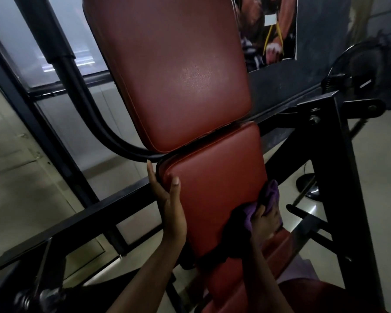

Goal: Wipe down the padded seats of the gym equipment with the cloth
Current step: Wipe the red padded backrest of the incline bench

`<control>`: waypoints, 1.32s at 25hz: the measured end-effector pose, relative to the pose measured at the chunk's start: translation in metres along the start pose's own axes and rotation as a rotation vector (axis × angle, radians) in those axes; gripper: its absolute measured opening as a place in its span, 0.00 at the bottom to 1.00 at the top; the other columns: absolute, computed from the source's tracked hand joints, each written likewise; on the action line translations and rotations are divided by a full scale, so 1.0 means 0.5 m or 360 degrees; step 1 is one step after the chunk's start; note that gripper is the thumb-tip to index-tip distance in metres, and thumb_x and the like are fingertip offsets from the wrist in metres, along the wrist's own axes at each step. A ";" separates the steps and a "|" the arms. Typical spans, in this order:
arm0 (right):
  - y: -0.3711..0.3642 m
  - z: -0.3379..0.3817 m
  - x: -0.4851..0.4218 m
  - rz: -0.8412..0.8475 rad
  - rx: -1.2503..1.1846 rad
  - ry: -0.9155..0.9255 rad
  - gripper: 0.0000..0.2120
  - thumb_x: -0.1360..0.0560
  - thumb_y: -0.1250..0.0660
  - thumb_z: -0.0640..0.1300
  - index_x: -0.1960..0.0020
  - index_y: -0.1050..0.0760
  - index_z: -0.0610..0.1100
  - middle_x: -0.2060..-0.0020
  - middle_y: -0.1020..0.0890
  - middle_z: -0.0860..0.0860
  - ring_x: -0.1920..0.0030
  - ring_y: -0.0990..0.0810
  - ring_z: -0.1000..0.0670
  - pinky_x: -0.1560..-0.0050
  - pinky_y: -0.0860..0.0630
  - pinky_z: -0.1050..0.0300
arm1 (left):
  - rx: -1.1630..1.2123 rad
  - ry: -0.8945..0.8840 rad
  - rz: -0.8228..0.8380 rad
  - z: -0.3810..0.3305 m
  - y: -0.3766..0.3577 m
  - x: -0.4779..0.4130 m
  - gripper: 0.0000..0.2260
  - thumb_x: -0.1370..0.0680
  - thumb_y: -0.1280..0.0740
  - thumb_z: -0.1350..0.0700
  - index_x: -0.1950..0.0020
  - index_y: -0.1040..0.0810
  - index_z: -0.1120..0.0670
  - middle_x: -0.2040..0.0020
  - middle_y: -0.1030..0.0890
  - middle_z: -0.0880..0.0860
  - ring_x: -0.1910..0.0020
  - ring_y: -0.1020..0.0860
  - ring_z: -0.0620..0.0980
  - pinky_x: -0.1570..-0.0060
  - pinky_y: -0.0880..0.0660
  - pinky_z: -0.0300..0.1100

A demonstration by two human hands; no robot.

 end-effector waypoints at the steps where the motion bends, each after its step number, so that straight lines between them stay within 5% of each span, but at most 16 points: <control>1: 0.007 -0.012 0.005 -0.0008 0.0039 -0.0122 0.35 0.32 0.55 0.55 0.33 0.31 0.39 0.38 0.25 0.36 0.39 0.25 0.35 0.40 0.31 0.42 | 0.0032 0.0018 0.0036 0.004 0.002 -0.003 0.25 0.30 0.37 0.35 0.38 0.45 0.21 0.22 0.48 0.47 0.23 0.46 0.49 0.28 0.43 0.62; 3: 0.031 0.018 0.020 -0.0099 0.0015 -0.0268 0.37 0.35 0.55 0.56 0.33 0.30 0.41 0.39 0.24 0.36 0.40 0.25 0.35 0.40 0.31 0.43 | 0.0111 0.0073 0.0149 0.011 0.004 -0.004 0.27 0.31 0.36 0.32 0.37 0.45 0.20 0.22 0.47 0.48 0.23 0.44 0.52 0.29 0.42 0.64; 7: 0.006 0.289 0.144 0.0079 -0.0179 0.0354 0.29 0.33 0.46 0.52 0.32 0.30 0.49 0.35 0.26 0.42 0.38 0.29 0.42 0.40 0.36 0.48 | 0.0391 0.0367 0.0391 0.038 0.038 -0.028 0.38 0.30 0.33 0.36 0.25 0.46 0.40 0.25 0.36 0.52 0.29 0.32 0.50 0.36 0.27 0.48; 11: -0.056 0.369 0.216 0.0255 -0.0113 0.0280 0.30 0.34 0.49 0.55 0.31 0.36 0.60 0.27 0.36 0.51 0.30 0.43 0.48 0.36 0.43 0.36 | 0.0533 0.0574 0.0431 0.050 0.068 -0.038 0.42 0.30 0.31 0.42 0.23 0.47 0.52 0.25 0.39 0.57 0.32 0.29 0.53 0.43 0.23 0.42; 16: -0.045 0.263 0.229 -0.0045 0.0004 0.0249 0.26 0.30 0.46 0.53 0.33 0.33 0.56 0.31 0.29 0.46 0.36 0.39 0.48 0.46 0.34 0.33 | 0.0348 0.0487 0.0415 0.061 0.054 -0.010 0.34 0.27 0.36 0.45 0.24 0.46 0.47 0.33 0.27 0.51 0.38 0.23 0.45 0.47 0.23 0.38; 22: -0.014 0.117 0.266 -0.0111 0.0067 0.0057 0.23 0.27 0.46 0.53 0.36 0.28 0.47 0.36 0.25 0.41 0.40 0.28 0.38 0.46 0.31 0.36 | -0.0028 0.0570 0.0531 0.112 0.038 0.061 0.54 0.45 0.27 0.30 0.25 0.44 0.50 0.33 0.29 0.51 0.38 0.24 0.46 0.46 0.23 0.41; 24: -0.003 0.074 0.270 -0.0101 0.0061 0.0075 0.24 0.24 0.47 0.56 0.36 0.26 0.44 0.37 0.24 0.40 0.41 0.25 0.37 0.44 0.31 0.44 | -0.0083 0.0575 0.0544 0.119 0.041 0.074 0.48 0.42 0.30 0.29 0.27 0.44 0.43 0.32 0.29 0.50 0.37 0.25 0.50 0.45 0.22 0.45; 28: 0.016 -0.026 0.266 -0.0008 0.0220 0.0039 0.22 0.26 0.45 0.51 0.36 0.29 0.44 0.40 0.23 0.37 0.41 0.25 0.38 0.43 0.35 0.50 | -0.0038 0.0554 0.0497 0.103 0.041 0.084 0.30 0.26 0.33 0.44 0.29 0.45 0.38 0.37 0.28 0.45 0.41 0.24 0.42 0.57 0.21 0.35; 31: 0.045 -0.044 0.227 0.0038 0.0170 0.0018 0.26 0.30 0.46 0.49 0.37 0.27 0.38 0.42 0.22 0.35 0.43 0.23 0.32 0.43 0.31 0.46 | -0.0019 0.0451 0.0434 0.079 0.048 0.093 0.29 0.24 0.34 0.47 0.30 0.45 0.33 0.33 0.30 0.47 0.37 0.26 0.46 0.49 0.22 0.42; 33: 0.072 0.038 0.193 0.0006 -0.0043 0.0168 0.26 0.30 0.46 0.49 0.35 0.28 0.41 0.39 0.24 0.38 0.40 0.25 0.37 0.40 0.31 0.46 | 0.0012 0.0441 0.0405 0.070 0.057 0.084 0.27 0.27 0.35 0.39 0.32 0.44 0.29 0.31 0.32 0.46 0.32 0.29 0.50 0.41 0.25 0.52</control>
Point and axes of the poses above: each hand's wrist, its own x-axis away from the middle knuckle, its own y-axis out of the back of the hand, z = x × y, the point moved 7 cm from there along -x, towards the middle knuckle
